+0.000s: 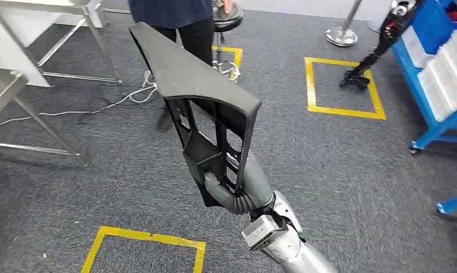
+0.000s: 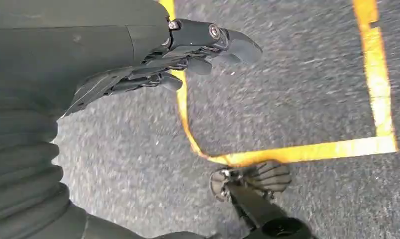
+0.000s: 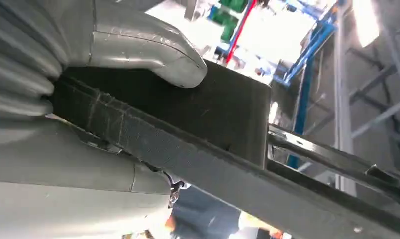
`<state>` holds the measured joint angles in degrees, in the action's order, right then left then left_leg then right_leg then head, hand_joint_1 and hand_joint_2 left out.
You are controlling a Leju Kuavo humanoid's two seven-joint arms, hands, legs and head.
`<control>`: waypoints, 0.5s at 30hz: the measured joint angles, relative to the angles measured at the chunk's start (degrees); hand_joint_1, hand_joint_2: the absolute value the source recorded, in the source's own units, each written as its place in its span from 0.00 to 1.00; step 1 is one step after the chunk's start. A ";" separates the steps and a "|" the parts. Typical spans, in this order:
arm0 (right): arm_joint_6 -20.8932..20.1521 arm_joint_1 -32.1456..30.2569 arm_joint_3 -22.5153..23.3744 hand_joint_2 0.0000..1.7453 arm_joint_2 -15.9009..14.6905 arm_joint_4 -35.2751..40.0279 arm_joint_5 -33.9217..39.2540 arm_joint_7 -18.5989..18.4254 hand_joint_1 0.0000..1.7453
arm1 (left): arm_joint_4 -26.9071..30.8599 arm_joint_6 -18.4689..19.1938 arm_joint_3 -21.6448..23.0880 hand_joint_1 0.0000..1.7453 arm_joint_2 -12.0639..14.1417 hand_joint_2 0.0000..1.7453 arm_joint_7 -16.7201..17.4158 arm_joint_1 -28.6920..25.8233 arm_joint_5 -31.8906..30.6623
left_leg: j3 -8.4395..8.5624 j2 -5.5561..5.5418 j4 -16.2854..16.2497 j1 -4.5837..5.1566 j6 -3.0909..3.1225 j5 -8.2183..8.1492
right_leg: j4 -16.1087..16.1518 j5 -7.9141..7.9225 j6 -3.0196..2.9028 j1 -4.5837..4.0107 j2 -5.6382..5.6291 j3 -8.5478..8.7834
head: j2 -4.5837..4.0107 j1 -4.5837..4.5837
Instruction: Take the parts from the cabinet and place them on the table.
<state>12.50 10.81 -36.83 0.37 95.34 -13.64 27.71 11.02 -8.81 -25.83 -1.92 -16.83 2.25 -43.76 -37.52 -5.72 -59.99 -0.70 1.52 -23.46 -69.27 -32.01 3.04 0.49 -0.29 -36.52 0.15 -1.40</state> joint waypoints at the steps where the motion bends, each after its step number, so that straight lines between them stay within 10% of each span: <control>1: 0.00 0.07 -0.02 1.00 0.00 0.00 0.00 0.00 1.00 | 0.00 0.07 0.00 0.00 0.00 1.00 0.00 0.00 0.00 | -0.01 -0.97 -0.01 -0.07 -0.24 0.15 | 6.12 2.43 0.49 0.29 -1.30 2.98 | 0.00 0.00; 2: 0.00 0.19 -0.02 1.00 0.00 -0.02 -0.02 0.00 1.00 | 0.02 0.07 0.00 0.00 -0.02 1.00 0.00 0.00 0.00 | -0.18 -1.68 -0.02 -0.11 -0.58 0.36 | 9.97 3.10 0.41 0.72 -4.21 4.59 | 0.00 0.02; 6: 0.00 0.42 -0.13 1.00 0.11 -0.20 -0.07 -0.04 1.00 | 0.00 0.02 -0.02 0.00 0.02 1.00 0.00 -0.44 0.00 | -0.89 -3.61 0.72 -0.11 -2.20 1.37 | 10.14 3.99 -1.52 -0.29 -2.02 4.79 | 0.00 -0.04; 7: -0.02 0.63 -0.22 1.00 0.22 -0.24 -0.07 -0.04 1.00 | 0.00 0.00 -0.04 0.00 0.26 1.00 0.00 -0.56 0.00 | -1.17 -3.10 0.41 -0.12 -2.32 1.35 | 10.60 4.44 -2.16 0.72 -1.17 4.72 | 0.00 -0.07; 9: 0.00 0.93 -0.31 1.00 0.50 -0.31 -0.05 -0.04 1.00 | 0.00 0.00 -0.02 0.00 0.04 1.00 0.00 -0.53 0.00 | -2.73 3.63 -3.27 0.45 -2.54 -1.59 | 10.63 4.52 -2.90 0.50 0.02 4.81 | 0.00 -0.75; 10: 0.00 0.92 -0.28 1.00 0.50 -0.33 -0.04 -0.04 1.00 | 0.00 0.02 -0.02 0.00 0.04 1.00 0.00 -0.30 -0.02 | -4.83 4.96 -8.07 0.26 -2.71 -4.29 | 10.62 4.44 -3.01 0.24 0.90 4.85 | 0.00 -0.72; 13: 0.00 0.90 -0.31 1.00 0.48 -0.77 -0.04 -0.07 1.00 | 0.00 0.04 -0.02 0.00 0.00 1.00 0.00 -0.07 -0.02 | -8.88 5.48 -17.49 -0.02 -3.09 -7.45 | 10.59 4.31 -3.16 -0.05 3.71 4.80 | 0.00 -0.74; 15: 0.00 0.91 -0.37 1.00 0.52 -0.94 -0.07 -0.07 1.00 | 0.00 0.04 -0.02 0.00 0.00 1.00 0.02 -0.16 -0.02 | -5.18 6.00 -11.24 -0.07 -3.09 -3.92 | 10.56 4.17 -3.24 -0.04 5.24 4.94 | 0.00 -0.74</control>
<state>12.50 11.72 -37.20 0.90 94.40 -13.70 27.65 11.02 -8.76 -25.86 -1.92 -16.81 2.09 -43.78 -42.70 0.29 -71.23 -0.76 -1.58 -27.38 -58.71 -27.84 -0.20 0.45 4.94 -31.59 0.15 -2.14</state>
